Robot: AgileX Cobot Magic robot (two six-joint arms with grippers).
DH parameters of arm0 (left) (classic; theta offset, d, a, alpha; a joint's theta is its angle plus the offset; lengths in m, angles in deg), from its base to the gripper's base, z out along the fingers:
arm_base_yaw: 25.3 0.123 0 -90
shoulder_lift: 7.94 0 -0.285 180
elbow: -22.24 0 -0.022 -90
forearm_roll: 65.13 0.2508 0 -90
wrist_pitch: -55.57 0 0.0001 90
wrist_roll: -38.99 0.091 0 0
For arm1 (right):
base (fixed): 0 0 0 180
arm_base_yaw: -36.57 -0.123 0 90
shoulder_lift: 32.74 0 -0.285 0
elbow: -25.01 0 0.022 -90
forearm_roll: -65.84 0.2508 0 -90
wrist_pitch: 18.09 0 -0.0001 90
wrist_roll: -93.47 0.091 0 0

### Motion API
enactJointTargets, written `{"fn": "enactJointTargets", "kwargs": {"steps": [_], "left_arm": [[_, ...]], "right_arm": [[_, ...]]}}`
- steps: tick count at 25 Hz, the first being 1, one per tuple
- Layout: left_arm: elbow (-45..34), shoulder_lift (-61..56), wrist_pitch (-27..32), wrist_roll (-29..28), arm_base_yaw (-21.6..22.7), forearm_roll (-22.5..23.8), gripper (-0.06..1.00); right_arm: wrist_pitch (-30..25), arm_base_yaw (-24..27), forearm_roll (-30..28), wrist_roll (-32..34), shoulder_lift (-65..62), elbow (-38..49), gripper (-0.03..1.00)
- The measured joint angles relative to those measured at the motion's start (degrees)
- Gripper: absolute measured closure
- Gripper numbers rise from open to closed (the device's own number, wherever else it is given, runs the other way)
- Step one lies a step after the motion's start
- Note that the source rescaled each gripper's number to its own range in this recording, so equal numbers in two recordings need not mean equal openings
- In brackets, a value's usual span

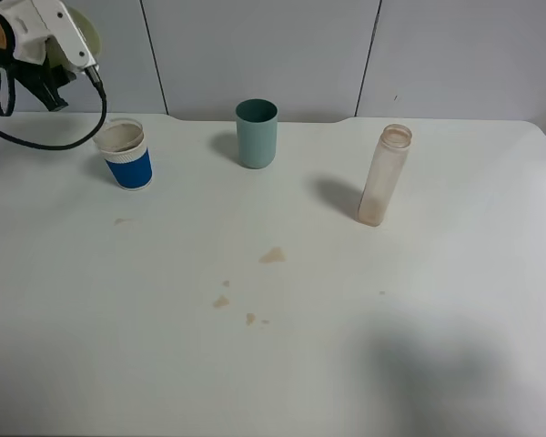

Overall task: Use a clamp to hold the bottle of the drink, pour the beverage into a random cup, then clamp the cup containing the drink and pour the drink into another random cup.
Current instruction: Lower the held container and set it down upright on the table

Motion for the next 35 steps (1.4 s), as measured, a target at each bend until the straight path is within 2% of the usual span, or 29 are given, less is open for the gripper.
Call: {"fn": "enactJointTargets", "kwargs": {"steps": [5, 7, 8, 14, 15, 18, 19, 21, 24, 27, 35], "left_arm": [[-0.8, 0.0, -6.73, -8.23, 2.61, -2.74, 0.93], [-2.38, 0.0, -10.77, -10.05, 3.5, -4.52, 0.93], [-4.56, 0.0, -14.73, -11.21, 4.65, -6.44, 0.93], [-12.28, 0.05, -27.73, -12.19, 8.8, -12.35, 0.93], [-12.28, 0.05, -27.73, -12.19, 8.8, -12.35, 0.93], [-15.71, 0.05, -34.25, -12.64, 11.61, -14.29, 0.93], [-15.71, 0.05, -34.25, -12.64, 11.61, -14.29, 0.93], [-20.1, 0.05, -40.65, -15.52, 14.89, -14.91, 0.93], [-24.65, 0.05, -46.74, -18.53, 18.81, -15.35, 0.93], [-28.21, 0.0, -49.79, -20.58, 20.74, -17.36, 0.93], [-32.81, 0.0, -50.84, -20.58, 20.88, -18.21, 0.93]], "right_arm": [[0.0, 0.0, 0.0, 0.04, 0.0, 0.0, -0.03], [0.0, 0.0, 0.0, 0.04, 0.0, 0.0, -0.03], [0.0, 0.0, 0.0, 0.04, 0.0, 0.0, -0.03], [0.0, 0.0, 0.0, 0.04, 0.0, 0.0, -0.03], [0.0, 0.0, 0.0, 0.04, 0.0, 0.0, -0.03], [0.0, 0.0, 0.0, 0.04, 0.0, 0.0, -0.03], [0.0, 0.0, 0.0, 0.04, 0.0, 0.0, -0.03], [0.0, 0.0, 0.0, 0.04, 0.0, 0.0, -0.03], [0.0, 0.0, 0.0, 0.04, 0.0, 0.0, -0.03], [0.0, 0.0, 0.0, 0.04, 0.0, 0.0, -0.03], [0.0, 0.0, 0.0, 0.04, 0.0, 0.0, -0.03]]}}
